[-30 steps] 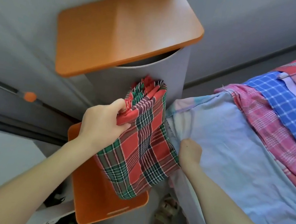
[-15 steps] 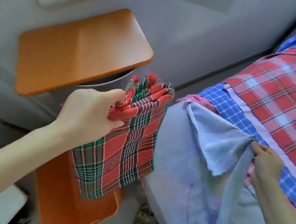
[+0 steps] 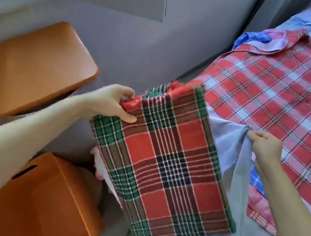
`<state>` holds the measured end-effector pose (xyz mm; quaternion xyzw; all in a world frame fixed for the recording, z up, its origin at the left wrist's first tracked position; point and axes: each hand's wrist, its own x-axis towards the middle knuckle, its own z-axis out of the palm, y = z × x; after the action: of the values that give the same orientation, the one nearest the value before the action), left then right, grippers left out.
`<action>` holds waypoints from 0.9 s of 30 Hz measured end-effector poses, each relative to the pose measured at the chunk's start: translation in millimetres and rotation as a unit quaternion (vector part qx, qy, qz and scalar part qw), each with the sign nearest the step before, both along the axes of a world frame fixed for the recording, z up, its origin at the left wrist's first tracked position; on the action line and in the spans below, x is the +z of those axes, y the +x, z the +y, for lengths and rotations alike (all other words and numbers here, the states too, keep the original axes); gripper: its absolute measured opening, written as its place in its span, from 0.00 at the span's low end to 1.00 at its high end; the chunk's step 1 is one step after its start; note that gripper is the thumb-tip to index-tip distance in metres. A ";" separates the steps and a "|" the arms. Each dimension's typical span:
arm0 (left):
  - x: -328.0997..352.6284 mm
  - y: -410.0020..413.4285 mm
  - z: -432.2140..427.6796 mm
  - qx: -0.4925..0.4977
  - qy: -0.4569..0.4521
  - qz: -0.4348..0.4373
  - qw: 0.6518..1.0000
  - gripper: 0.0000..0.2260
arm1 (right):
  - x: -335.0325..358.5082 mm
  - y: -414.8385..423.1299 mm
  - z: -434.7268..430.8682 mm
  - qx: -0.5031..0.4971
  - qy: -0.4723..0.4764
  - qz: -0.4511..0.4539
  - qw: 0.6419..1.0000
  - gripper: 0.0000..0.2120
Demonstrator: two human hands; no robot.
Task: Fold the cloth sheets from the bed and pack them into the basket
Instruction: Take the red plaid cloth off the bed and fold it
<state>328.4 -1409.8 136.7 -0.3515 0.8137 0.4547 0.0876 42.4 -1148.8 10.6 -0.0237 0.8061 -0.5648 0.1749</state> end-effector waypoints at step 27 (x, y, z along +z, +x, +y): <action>-146.3 -117.4 -17.6 0.380 -0.024 -0.013 0.924 0.13 | -27.6 150.8 -54.3 0.475 0.210 -0.168 0.838 0.06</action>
<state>211.1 -1427.4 -9.6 -0.6424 0.6285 0.4293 -0.0898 193.2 -1203.1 -17.0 -0.2710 0.7533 -0.2253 0.5553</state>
